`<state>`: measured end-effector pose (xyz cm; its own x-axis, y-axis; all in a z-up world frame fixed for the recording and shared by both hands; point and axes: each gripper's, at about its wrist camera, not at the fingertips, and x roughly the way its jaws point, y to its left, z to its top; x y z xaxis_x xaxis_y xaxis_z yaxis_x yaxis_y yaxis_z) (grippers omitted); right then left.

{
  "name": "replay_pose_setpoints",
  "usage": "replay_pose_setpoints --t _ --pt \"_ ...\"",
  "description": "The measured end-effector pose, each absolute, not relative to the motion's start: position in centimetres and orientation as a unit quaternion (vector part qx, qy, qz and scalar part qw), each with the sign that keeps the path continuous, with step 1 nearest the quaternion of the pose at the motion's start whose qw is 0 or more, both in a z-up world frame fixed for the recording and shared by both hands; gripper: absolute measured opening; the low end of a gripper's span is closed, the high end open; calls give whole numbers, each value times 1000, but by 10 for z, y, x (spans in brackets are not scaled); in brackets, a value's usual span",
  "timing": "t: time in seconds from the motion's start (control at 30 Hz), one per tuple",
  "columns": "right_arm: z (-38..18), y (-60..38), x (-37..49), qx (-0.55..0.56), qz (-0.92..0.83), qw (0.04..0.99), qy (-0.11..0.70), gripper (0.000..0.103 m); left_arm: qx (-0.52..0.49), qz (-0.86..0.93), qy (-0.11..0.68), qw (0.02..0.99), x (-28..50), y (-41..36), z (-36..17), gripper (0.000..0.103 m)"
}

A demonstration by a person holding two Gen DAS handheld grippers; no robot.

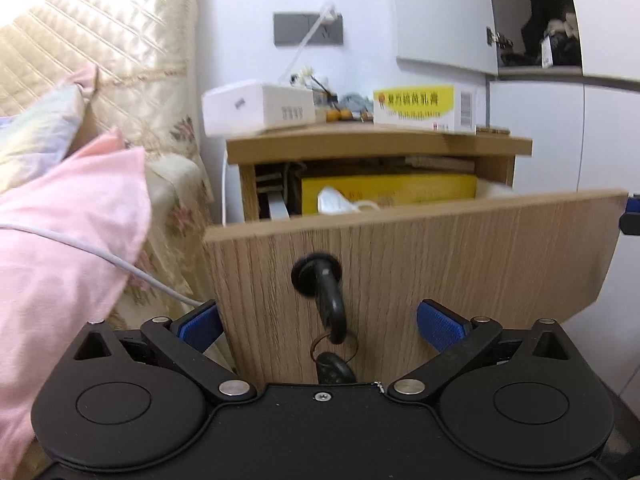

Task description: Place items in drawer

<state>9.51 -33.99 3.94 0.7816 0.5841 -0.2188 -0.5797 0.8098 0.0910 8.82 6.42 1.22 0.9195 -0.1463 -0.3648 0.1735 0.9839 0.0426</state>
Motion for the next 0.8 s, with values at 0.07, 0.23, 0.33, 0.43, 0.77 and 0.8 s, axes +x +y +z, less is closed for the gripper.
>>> replay_pose_setpoints --t 0.07,0.23,0.33,0.43,0.77,0.8 --pt "45 -337 92 15 294 949 112 103 41 -74 168 982 81 61 16 102" --pt "55 -338 89 53 262 959 97 103 37 -56 133 989 68 56 25 102" --pt "68 -332 88 71 253 961 88 103 35 -51 112 992 60 53 29 102" --pt "80 -323 81 79 249 963 66 103 28 -48 94 994 54 51 33 102" --pt "97 -298 60 80 260 961 57 103 6 -53 84 995 46 43 39 102" --pt "101 -291 55 84 260 961 52 103 8 -54 85 995 45 42 39 102"
